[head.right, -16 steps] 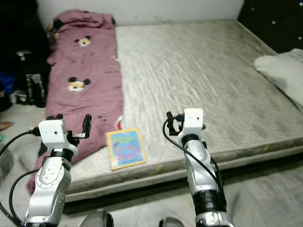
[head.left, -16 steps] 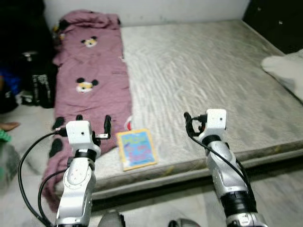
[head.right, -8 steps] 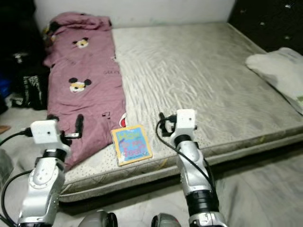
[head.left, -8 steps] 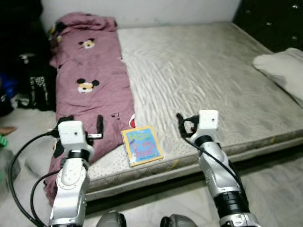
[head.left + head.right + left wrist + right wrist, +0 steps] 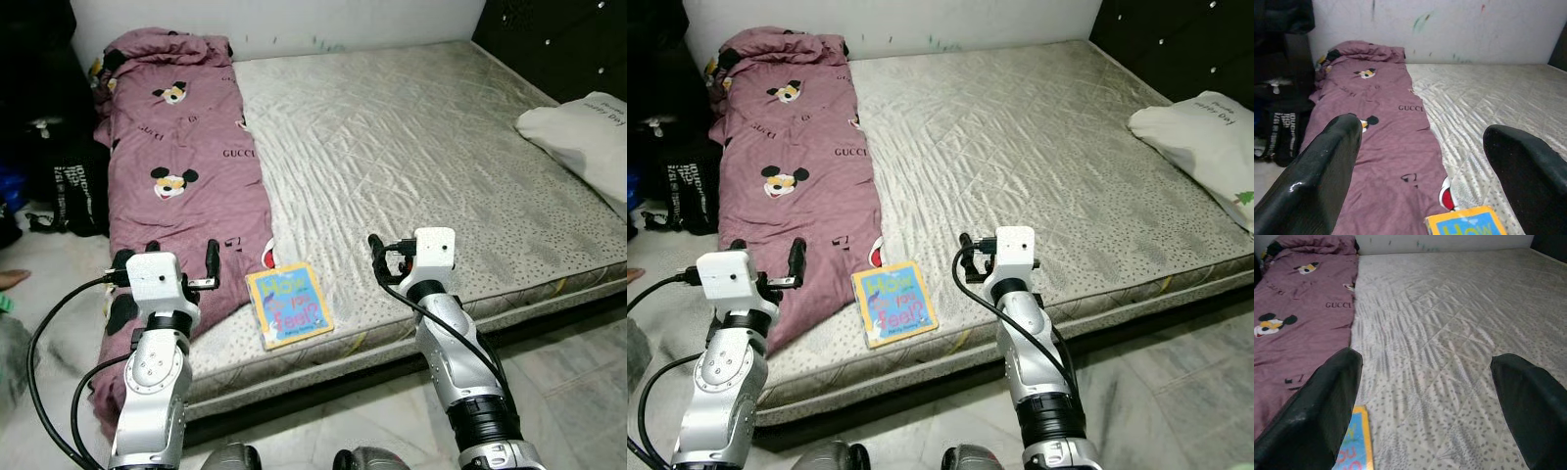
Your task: Clean up the room
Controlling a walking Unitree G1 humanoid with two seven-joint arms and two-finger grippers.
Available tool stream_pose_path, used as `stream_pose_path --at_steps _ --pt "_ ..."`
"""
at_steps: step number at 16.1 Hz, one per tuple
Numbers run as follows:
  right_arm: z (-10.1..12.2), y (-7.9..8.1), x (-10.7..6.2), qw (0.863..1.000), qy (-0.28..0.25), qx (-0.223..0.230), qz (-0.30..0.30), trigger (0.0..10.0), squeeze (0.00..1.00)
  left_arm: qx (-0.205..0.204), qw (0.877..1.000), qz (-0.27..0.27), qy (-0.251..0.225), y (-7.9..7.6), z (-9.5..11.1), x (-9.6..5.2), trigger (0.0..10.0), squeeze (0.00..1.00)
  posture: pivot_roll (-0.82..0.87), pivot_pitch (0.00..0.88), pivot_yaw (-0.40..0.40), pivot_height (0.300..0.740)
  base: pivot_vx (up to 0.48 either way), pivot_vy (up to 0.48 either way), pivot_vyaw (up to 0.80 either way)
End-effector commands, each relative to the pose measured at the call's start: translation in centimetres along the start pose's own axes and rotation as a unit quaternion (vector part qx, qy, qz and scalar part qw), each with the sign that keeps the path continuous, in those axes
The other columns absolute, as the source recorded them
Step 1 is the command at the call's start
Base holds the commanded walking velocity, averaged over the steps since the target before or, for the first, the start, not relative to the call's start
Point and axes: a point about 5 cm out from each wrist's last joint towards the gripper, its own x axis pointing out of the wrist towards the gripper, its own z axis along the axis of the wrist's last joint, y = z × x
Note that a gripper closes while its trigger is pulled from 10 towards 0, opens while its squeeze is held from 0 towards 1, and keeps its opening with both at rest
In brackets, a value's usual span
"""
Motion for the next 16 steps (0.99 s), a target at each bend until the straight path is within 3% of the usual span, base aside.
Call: stream_pose_path --at_steps 1,5,7,13,16 --pt "0.3 -0.2 0.0 1.000 -0.002 0.000 -0.002 10.0 0.00 -0.001 1.000 -0.004 0.000 0.0 0.1 -0.1 10.0 0.00 -0.05 0.081 -0.025 0.740 0.259 0.000 0.00" --pt "0.4 -0.2 0.0 1.000 -0.007 0.004 -0.001 10.0 0.00 0.002 1.000 0.007 0.001 0.2 0.1 -0.2 10.0 0.00 -0.05 0.083 -0.027 0.740 0.000 0.000 0.00" --pt "0.5 -0.2 0.0 1.000 -0.010 0.009 -0.002 10.0 0.00 0.047 0.998 0.038 0.023 0.8 0.0 -0.5 10.0 0.00 -0.05 0.083 -0.027 0.740 0.000 0.000 0.00" --pt "1.1 0.2 -0.2 0.999 -0.019 0.031 0.004 10.0 0.00 0.055 0.997 0.059 0.009 2.0 0.5 -1.3 10.0 0.00 -0.04 0.098 -0.022 0.740 0.000 0.000 0.00" --pt "1.4 -0.3 -0.9 0.999 -0.022 0.033 -0.004 10.0 0.00 0.059 0.996 0.068 0.000 2.4 0.9 -1.9 10.0 0.00 -0.03 0.116 -0.021 0.740 0.000 0.000 0.00"
